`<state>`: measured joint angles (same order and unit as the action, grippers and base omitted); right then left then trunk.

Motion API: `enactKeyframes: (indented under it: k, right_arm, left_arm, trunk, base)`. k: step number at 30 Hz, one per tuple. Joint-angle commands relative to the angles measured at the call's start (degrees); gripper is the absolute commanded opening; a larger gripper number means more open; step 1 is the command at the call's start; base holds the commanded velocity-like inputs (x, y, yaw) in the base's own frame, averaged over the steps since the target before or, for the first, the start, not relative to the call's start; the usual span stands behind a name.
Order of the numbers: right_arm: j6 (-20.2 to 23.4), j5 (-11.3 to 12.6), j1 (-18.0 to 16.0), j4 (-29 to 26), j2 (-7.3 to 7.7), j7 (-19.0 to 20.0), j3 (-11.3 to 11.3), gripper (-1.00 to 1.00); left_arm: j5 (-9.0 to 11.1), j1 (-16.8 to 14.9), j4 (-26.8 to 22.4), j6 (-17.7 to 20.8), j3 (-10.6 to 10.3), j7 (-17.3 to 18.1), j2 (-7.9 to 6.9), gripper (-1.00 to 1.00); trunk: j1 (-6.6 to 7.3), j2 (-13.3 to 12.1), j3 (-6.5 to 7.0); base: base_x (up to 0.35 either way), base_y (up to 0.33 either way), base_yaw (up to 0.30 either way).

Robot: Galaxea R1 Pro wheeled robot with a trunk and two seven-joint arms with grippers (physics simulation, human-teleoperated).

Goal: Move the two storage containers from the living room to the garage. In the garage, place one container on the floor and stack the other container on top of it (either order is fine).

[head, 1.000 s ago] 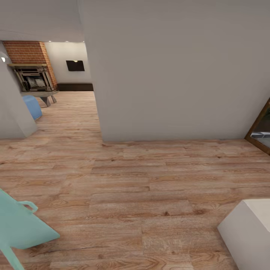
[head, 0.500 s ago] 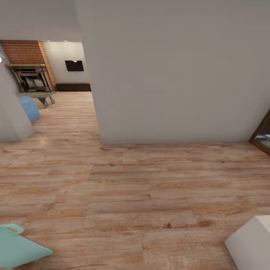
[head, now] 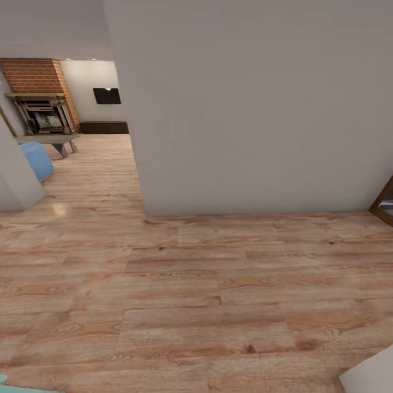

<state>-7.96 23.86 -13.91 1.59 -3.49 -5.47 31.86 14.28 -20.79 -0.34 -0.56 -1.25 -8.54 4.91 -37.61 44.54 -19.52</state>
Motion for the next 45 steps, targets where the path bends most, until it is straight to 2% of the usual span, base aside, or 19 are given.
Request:
enactKeyframes:
  k: [1,7,45]
  right_arm:
    - [-0.30,0.49,-0.06,0.17,-0.04,-0.07,0.48,1.00]
    - [-0.30,0.49,-0.06,0.17,-0.03,-0.07,0.48,1.00]
    - [-0.30,0.46,-0.06,0.17,0.01,-0.07,0.48,1.00]
  left_arm:
    - [0.40,-0.02,-0.01,-0.06,-0.16,-0.16,0.02,1.00]
    - [0.40,-0.02,-0.01,-0.06,-0.18,-0.16,0.02,1.00]
    - [0.40,-0.04,-0.01,-0.06,-0.24,-0.16,0.10,1.00]
  trunk:
    - [-0.04,0.05,-0.06]
    - [-0.04,0.05,-0.06]
    - [-0.04,0.05,-0.06]
  base:
    - [0.319,0.000,0.000]
    - [0.319,0.000,0.139]
    - [0.319,0.000,0.268]
